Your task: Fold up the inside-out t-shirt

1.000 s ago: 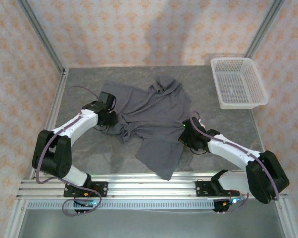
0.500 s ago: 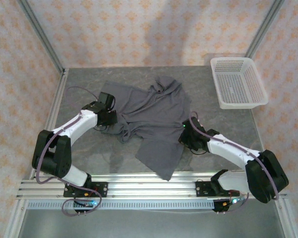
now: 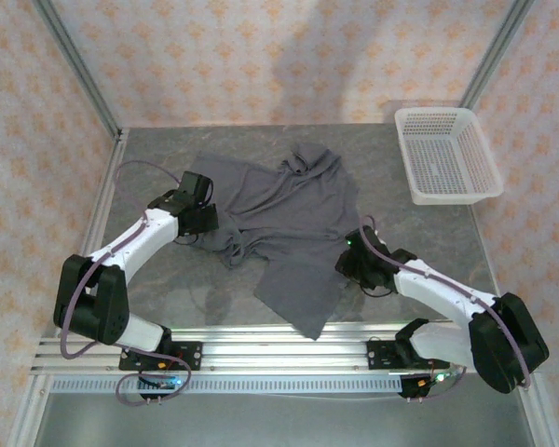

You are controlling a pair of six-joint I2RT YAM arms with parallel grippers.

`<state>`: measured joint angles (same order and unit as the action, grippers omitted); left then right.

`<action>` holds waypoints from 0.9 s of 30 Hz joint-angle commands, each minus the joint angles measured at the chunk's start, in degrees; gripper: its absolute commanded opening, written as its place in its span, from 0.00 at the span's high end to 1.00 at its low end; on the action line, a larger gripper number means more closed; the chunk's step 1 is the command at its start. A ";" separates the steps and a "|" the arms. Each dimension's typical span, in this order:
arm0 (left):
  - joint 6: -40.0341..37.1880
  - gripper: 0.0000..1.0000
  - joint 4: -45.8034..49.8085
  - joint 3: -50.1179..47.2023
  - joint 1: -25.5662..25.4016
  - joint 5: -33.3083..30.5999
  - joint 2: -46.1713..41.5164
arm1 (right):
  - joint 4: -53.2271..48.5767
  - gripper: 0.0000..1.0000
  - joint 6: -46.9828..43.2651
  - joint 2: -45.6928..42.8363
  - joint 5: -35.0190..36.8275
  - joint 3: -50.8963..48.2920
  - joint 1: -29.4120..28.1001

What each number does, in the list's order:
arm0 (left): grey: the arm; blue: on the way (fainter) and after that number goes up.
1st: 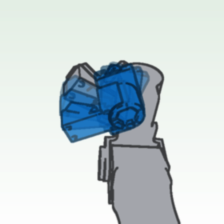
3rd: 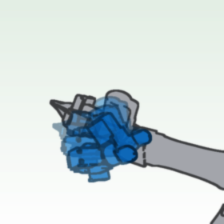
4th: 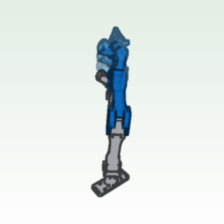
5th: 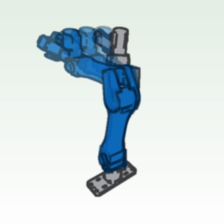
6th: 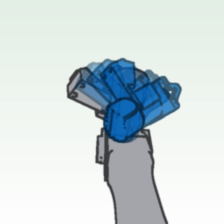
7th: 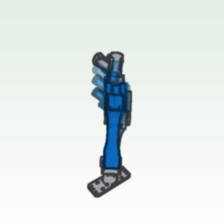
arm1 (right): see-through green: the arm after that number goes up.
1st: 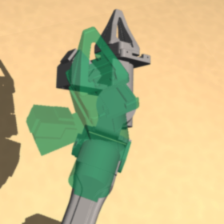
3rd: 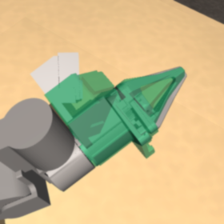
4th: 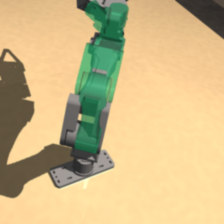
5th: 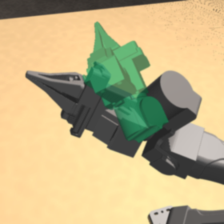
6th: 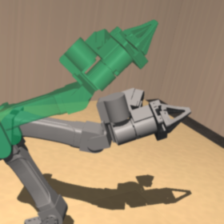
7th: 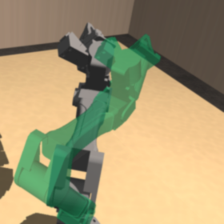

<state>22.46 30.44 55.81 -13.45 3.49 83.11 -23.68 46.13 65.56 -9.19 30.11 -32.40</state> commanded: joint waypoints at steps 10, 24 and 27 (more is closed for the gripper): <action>-0.04 1.00 2.35 1.07 0.53 -2.52 -1.45 | 2.49 0.55 4.23 4.43 -3.20 -0.87 -1.28; -0.71 1.00 8.21 3.70 1.63 -5.94 -6.48 | -5.01 1.00 3.39 -5.09 8.33 7.95 1.12; -0.32 1.00 10.59 6.11 3.07 -3.83 -9.18 | -7.68 1.00 1.67 -10.31 8.59 13.06 7.84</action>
<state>22.46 36.47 58.54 -11.66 0.78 77.03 -27.62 49.80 59.53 -5.85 38.11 -28.80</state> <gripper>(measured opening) 0.042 0.041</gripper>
